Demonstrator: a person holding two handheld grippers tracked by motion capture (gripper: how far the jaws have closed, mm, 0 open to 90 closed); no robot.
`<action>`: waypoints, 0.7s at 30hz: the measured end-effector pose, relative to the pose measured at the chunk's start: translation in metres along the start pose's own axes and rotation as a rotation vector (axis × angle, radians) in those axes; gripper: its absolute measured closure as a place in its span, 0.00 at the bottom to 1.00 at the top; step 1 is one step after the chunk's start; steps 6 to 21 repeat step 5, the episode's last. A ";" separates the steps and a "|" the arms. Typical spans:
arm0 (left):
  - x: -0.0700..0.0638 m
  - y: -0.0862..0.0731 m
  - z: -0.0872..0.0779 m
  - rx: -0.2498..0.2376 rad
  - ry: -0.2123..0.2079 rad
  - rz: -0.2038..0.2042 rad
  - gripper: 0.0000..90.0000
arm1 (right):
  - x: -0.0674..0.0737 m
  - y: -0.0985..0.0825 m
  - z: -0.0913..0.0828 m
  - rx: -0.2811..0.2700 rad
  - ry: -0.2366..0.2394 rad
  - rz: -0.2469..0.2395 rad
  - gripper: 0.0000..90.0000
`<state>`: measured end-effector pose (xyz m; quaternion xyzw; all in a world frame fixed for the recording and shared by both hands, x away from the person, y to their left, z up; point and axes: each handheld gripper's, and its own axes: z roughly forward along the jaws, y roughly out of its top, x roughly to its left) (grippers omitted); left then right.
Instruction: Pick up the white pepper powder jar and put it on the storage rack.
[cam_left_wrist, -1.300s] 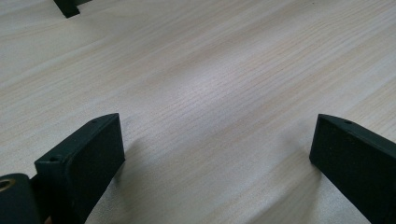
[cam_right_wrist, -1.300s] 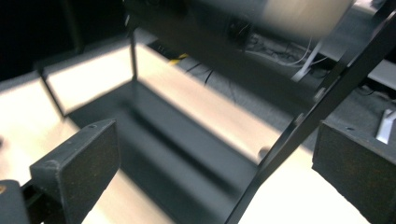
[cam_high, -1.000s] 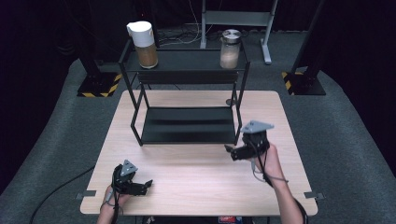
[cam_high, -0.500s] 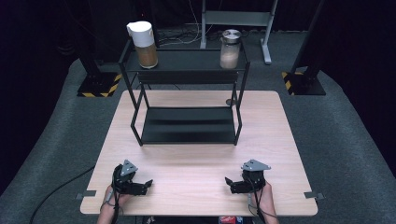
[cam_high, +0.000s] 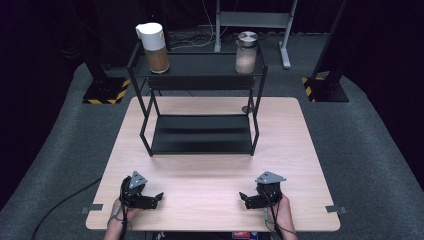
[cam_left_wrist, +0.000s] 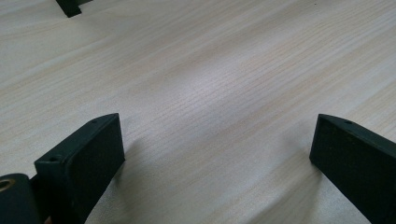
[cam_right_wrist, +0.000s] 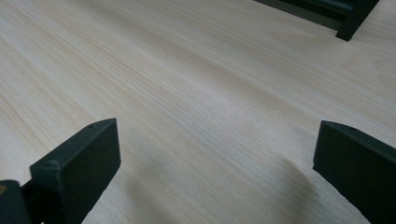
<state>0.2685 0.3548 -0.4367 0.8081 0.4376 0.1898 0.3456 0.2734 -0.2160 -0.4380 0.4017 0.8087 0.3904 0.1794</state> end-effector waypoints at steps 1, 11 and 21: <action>0.001 0.000 0.000 0.001 -0.004 0.001 0.03 | 0.000 0.000 0.000 0.002 0.001 0.001 0.00; 0.001 0.001 0.000 0.008 -0.012 0.011 0.01 | 0.002 0.001 0.000 0.004 -0.007 -0.003 0.00; 0.001 0.001 0.000 0.008 -0.012 0.011 0.01 | 0.002 0.001 0.000 0.004 -0.007 -0.003 0.00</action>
